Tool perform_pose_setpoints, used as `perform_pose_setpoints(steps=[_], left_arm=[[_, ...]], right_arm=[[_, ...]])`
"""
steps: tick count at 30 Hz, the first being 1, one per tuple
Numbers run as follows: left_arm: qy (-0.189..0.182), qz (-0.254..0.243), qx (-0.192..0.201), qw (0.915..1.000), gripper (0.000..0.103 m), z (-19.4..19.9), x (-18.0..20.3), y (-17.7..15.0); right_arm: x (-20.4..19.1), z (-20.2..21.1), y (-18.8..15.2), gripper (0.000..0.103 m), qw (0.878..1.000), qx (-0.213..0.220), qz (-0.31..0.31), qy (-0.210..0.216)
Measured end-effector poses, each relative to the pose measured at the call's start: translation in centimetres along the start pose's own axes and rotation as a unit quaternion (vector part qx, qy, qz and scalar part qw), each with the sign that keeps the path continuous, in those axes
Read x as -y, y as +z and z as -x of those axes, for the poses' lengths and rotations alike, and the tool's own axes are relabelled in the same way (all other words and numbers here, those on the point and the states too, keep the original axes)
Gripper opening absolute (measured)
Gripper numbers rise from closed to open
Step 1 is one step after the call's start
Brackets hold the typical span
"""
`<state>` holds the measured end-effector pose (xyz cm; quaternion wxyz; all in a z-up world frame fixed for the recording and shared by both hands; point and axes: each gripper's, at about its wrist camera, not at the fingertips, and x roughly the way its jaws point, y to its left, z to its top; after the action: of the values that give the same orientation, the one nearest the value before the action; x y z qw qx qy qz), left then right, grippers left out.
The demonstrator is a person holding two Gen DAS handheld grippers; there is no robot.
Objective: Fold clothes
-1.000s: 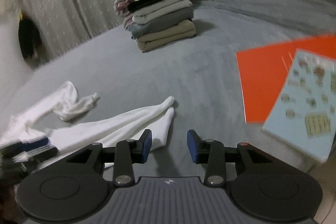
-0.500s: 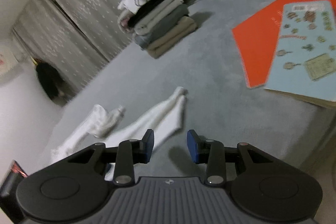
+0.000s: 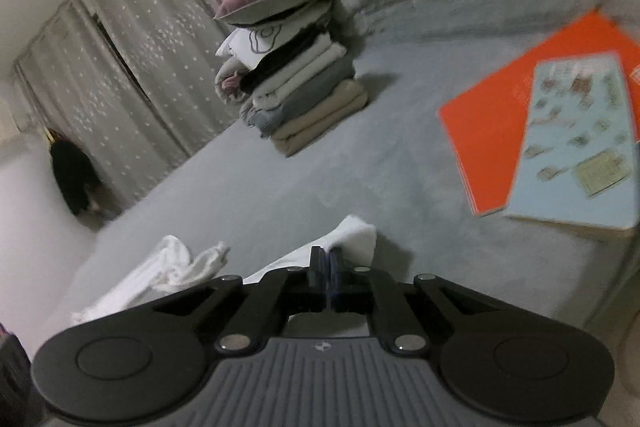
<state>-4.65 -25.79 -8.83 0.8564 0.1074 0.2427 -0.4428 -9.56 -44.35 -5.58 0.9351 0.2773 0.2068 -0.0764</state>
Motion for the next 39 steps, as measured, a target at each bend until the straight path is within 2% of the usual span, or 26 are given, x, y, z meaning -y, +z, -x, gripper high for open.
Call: perform_pose_setpoints(steps=[5,7,11,13,15,21,25,30,34,39], left_arm=[[-0.012,-0.005,-0.005,0.9999,0.013,-0.4,0.2,-0.8],[-0.028,0.007,-0.005,0.9996,0.029,-0.1,-0.2,-0.6],[-0.043,0.006,0.000,0.9990,0.043,1.3,-0.4,-0.6],[-0.037,0.000,0.000,0.9993,0.050,2.1,-0.6,-0.7],[-0.027,0.002,-0.001,0.9996,0.055,3.0,-1.2,-1.0],[0.034,0.021,-0.013,0.9991,0.064,6.3,-4.2,-2.6],[0.080,0.056,-0.019,0.9951,0.067,9.1,-6.6,-4.2],[0.145,0.103,-0.021,0.9837,0.067,12.8,-9.7,-6.2],[0.182,0.144,-0.004,0.9726,0.067,16.0,-11.8,-7.3],[0.218,0.171,0.006,0.9607,0.067,19.0,-13.6,-8.8]], right_arm=[[1.1,0.1,-1.4,0.006,0.998,-0.025,0.015,-0.051],[1.8,0.3,-1.4,0.006,0.998,-0.024,0.004,-0.058],[1.8,1.1,-0.6,0.008,0.996,-0.004,0.020,-0.088],[1.7,1.2,0.0,0.018,0.996,-0.001,0.028,-0.084],[1.3,1.1,0.5,0.036,0.997,0.000,0.040,-0.073],[-0.7,-0.4,0.7,0.039,0.995,-0.013,0.084,-0.055],[-2.1,-0.6,-0.3,0.039,0.995,-0.029,0.094,-0.021],[-5.0,-1.2,-2.3,0.039,0.988,-0.058,0.137,0.039],[-8.0,-1.8,-3.8,0.039,0.976,-0.080,0.178,0.092],[-12.0,-2.6,-5.9,0.039,0.956,-0.112,0.226,0.149]])
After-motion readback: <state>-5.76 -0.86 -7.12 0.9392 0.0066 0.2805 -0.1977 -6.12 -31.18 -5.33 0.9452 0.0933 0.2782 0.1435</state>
